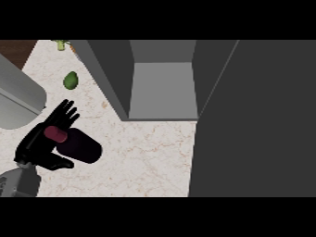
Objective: Pick up the wine, place it into the cabinet and close the cabinet
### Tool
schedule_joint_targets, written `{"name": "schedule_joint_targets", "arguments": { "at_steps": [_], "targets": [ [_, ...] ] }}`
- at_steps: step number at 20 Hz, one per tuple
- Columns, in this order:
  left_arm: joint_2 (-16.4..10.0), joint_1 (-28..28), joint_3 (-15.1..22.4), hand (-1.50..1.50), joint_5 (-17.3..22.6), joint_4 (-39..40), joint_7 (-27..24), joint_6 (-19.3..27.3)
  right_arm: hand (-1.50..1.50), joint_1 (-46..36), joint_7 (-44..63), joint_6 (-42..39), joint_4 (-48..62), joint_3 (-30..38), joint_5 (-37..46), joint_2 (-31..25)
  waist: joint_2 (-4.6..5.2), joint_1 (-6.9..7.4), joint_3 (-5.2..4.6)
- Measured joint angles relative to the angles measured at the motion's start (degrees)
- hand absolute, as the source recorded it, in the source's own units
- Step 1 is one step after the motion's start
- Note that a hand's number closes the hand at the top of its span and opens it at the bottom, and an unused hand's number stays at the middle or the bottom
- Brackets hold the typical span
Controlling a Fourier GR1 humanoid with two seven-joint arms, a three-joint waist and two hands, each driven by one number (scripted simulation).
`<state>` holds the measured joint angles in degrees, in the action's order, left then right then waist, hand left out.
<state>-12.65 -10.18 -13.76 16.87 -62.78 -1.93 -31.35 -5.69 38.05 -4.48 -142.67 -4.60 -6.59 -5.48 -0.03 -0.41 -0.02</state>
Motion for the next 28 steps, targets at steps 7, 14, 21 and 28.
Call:
{"name": "schedule_joint_targets", "arguments": {
  "at_steps": [7, 14, 21, 28],
  "targets": [
    [0.6, -1.7, 0.9, -1.50, -2.2, 4.1, -2.9, 0.5, -1.50, -0.3, 0.7, -0.4, -0.2, 0.8, 0.1, -0.4, -0.01, -0.03, 0.01],
    [0.0, -2.3, 1.2, -1.50, -3.7, 8.8, -6.1, -0.9, -1.50, -0.8, 1.1, -0.4, -0.1, -0.2, 0.5, 0.2, -0.01, 0.04, 0.00],
    [0.2, -5.3, 1.2, -1.50, -5.3, 16.0, -10.4, -1.3, -1.50, -0.5, 0.7, -0.4, -0.3, 0.1, 0.8, 0.5, 0.02, -0.14, -0.01],
    [1.7, -6.7, 1.2, 1.50, -4.3, 19.1, -12.1, -2.6, -1.50, -1.4, 1.2, -0.8, 0.2, 0.6, 0.9, 0.5, 0.02, 0.01, 0.01]
  ]
}}
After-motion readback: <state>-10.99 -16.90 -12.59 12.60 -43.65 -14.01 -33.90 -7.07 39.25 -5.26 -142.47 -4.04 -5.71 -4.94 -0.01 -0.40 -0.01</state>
